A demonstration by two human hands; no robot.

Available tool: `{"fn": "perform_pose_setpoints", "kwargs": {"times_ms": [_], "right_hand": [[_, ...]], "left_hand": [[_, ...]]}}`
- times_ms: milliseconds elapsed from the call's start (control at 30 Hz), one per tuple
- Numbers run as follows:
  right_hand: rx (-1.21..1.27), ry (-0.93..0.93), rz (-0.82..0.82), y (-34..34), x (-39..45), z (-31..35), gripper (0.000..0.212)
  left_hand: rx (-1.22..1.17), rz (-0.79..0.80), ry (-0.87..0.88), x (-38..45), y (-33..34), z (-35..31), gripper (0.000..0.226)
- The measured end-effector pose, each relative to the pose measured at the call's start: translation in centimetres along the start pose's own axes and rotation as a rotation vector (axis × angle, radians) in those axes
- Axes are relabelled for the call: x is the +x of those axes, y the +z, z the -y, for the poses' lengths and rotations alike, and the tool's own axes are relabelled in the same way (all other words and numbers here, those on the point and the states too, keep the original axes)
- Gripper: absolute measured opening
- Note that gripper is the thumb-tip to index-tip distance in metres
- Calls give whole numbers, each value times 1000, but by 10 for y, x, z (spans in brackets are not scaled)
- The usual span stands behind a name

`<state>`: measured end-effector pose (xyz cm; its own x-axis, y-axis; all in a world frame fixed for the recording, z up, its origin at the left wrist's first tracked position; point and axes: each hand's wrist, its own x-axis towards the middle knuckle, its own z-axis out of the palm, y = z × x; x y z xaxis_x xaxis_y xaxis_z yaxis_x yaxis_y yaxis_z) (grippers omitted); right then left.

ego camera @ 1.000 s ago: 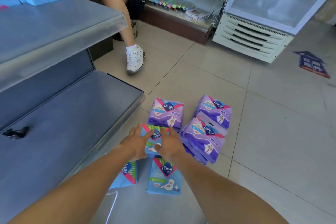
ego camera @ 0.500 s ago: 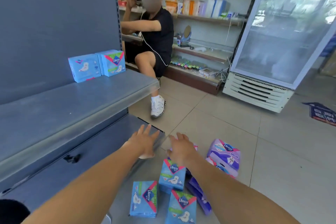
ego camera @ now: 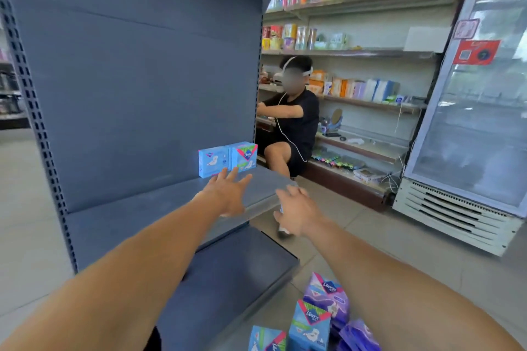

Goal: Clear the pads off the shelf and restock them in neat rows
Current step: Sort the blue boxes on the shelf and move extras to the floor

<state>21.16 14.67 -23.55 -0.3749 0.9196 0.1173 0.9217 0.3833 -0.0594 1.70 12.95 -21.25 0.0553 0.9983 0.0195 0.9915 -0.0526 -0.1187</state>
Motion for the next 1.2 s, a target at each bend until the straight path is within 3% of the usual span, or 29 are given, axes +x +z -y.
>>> {"fn": "perform_pose_setpoints", "kwargs": {"times_ms": [333,533,700,900,1000,1200], "right_hand": [[11,-109,-26,-38,86,33,57],[159,-34,-27,-21,169,16,53],[325,124,-34,17,242,-3,56],[434,190,-1,62,327,-25,69],[477,169,-49,79,358,-29,83],[408,25,-36,76,386,-23,84]], "left_hand": [[-32,35,-175,32,-30,69,63],[-82,28,-224,91,-9,101,58],[-93,25,-268,146,35,123,64],[-41,-71,-279,219,68,151,85],[-11,-125,-253,247,78,159,85],[47,-161,-227,267,84,156,76]]}}
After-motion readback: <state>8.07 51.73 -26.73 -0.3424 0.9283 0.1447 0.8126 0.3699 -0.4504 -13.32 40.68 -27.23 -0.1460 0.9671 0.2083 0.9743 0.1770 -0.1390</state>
